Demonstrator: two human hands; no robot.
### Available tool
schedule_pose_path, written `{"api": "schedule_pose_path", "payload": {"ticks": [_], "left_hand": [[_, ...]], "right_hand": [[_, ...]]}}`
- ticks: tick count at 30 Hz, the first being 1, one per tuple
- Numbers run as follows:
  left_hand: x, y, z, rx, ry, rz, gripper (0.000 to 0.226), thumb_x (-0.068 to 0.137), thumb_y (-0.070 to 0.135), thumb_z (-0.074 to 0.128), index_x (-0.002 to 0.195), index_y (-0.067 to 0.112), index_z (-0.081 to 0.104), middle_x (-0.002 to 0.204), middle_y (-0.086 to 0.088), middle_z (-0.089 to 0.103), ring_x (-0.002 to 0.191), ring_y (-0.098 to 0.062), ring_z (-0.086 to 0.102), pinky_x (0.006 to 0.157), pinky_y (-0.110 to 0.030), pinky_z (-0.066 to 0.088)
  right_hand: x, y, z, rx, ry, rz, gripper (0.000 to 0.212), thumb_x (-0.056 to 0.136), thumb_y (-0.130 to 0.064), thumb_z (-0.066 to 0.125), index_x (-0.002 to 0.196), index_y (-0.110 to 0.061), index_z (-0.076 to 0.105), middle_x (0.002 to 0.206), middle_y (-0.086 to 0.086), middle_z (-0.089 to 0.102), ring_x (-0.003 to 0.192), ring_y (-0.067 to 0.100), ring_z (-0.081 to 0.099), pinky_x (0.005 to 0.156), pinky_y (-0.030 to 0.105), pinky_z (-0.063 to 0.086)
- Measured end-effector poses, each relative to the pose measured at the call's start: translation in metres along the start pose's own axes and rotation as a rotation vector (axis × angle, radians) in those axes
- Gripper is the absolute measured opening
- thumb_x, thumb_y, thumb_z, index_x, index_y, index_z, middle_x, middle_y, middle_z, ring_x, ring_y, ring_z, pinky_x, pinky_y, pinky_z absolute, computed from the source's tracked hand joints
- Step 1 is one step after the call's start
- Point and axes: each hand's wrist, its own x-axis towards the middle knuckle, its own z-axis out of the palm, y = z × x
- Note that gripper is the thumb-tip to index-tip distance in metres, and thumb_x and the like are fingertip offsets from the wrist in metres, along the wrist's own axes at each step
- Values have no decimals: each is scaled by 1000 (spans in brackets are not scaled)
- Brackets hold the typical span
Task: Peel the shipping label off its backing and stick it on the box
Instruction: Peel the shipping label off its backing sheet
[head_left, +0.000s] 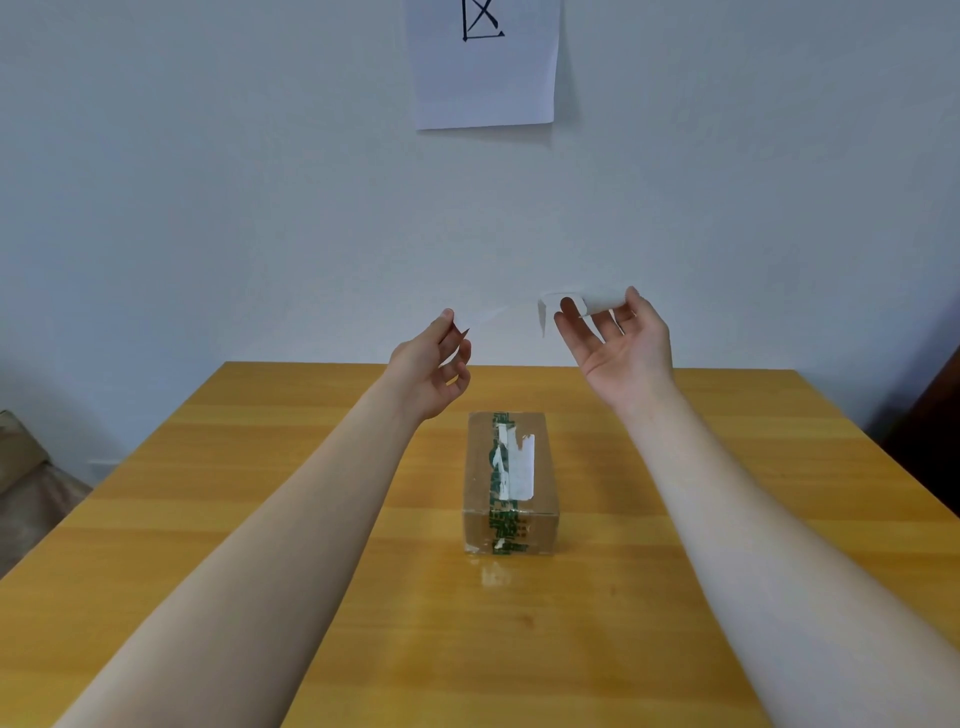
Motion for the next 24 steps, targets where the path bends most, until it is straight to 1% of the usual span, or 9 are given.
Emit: {"api": "schedule_pose_path", "payload": {"ticks": [3,6,8,10,13,16,19,21,24], "left_hand": [[0,0,-1,-14,10,-6,22,95,32,78,103,14,68,77,5,77,72,-13,68,58,-25,47],[1,-1,-1,-16,12,-9,25,96,32,77,107,12,67,67,6,73,72,-13,68,58,-25,46],[2,-1,-2,-20,13,-8,25,96,32,77,107,12,67,67,5,73,73,-13,67,59,-25,46],[2,-1,-3,-22,16,-7,25,96,32,77,107,12,67,68,5,73,73,-13,67,59,-25,46],[3,-1,-5,-25,26,-7,26,96,32,77,110,11,67,66,5,72,70,-12,68,58,-24,46],[4,-1,-6,-28,27,-11,31,96,33,77,116,11,67,66,6,73,68,-12,68,55,-24,47],[4,-1,-6,-33,32,-12,37,96,33,77,125,11,70,71,5,75,65,-12,69,53,-24,48],[4,-1,-6,-35,38,-6,44,96,33,77,132,9,69,74,5,77,65,-11,70,52,-24,49],[4,0,-8,-41,39,-2,46,97,33,76,135,9,67,76,5,77,65,-11,70,52,-24,49]], "right_hand": [[1,0,0,-23,8,-18,19,104,-24,65,105,-5,62,104,16,79,102,43,75,78,52,66],[0,-1,0,-33,18,-25,21,105,-26,64,108,-5,63,99,15,81,105,42,74,78,51,66],[0,-1,0,-33,28,-26,20,104,-25,65,108,-5,63,96,15,81,102,41,75,77,51,66],[-1,-1,-1,-29,39,-33,20,104,-24,65,110,-5,63,100,15,80,100,41,75,76,51,66],[1,-1,-3,-33,54,-49,21,105,-25,62,115,-7,61,115,14,75,98,39,77,73,48,66],[2,0,-4,-15,50,-57,25,106,-26,59,121,-6,61,121,15,74,96,39,78,75,50,66],[3,1,-4,1,43,-58,29,107,-26,56,127,-6,59,126,16,72,104,42,76,80,54,65],[3,0,-4,8,44,-61,31,108,-26,55,131,-6,59,130,16,71,108,42,74,81,55,65],[3,0,-5,9,50,-71,32,108,-27,55,132,-6,59,130,16,71,109,42,74,80,54,65]]}}
